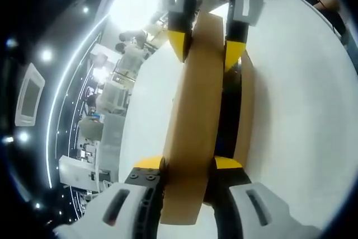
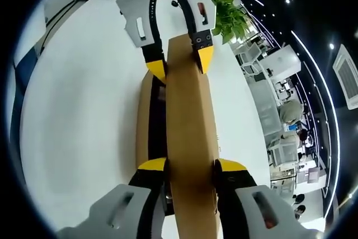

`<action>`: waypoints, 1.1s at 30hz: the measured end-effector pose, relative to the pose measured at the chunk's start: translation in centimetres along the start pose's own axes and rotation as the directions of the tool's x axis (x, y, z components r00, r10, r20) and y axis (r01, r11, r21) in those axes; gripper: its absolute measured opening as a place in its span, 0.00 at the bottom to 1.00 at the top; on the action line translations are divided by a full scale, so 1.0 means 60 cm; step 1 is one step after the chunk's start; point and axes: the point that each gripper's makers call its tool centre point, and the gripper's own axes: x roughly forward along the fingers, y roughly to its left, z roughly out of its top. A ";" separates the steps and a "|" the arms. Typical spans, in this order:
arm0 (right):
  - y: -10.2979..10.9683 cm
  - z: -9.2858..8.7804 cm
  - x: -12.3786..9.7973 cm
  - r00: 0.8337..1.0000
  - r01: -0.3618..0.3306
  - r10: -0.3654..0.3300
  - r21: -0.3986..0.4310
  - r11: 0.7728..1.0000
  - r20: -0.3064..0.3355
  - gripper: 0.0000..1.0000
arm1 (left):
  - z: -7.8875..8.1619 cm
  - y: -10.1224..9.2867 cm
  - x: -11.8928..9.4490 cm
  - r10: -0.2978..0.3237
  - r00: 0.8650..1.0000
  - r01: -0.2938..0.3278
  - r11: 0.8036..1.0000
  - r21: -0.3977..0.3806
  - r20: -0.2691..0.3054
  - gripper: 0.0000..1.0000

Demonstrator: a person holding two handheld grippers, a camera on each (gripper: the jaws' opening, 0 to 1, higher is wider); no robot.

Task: Operate the shoe box by opening the lid, removing the specified soft item, and placing it in the target area until the item is outside and the box remains undamaged.

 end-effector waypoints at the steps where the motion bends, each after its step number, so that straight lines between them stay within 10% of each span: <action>1: 0.000 0.000 0.001 1.000 0.000 0.000 0.001 1.000 0.000 0.31 | 0.000 0.000 0.000 0.000 1.000 0.000 1.000 -0.005 -0.002 0.32; 33: -0.008 0.004 0.001 0.998 -0.009 0.011 -0.036 0.999 0.054 0.31 | 0.000 0.010 0.003 -0.017 1.000 0.017 1.000 -0.020 0.006 0.32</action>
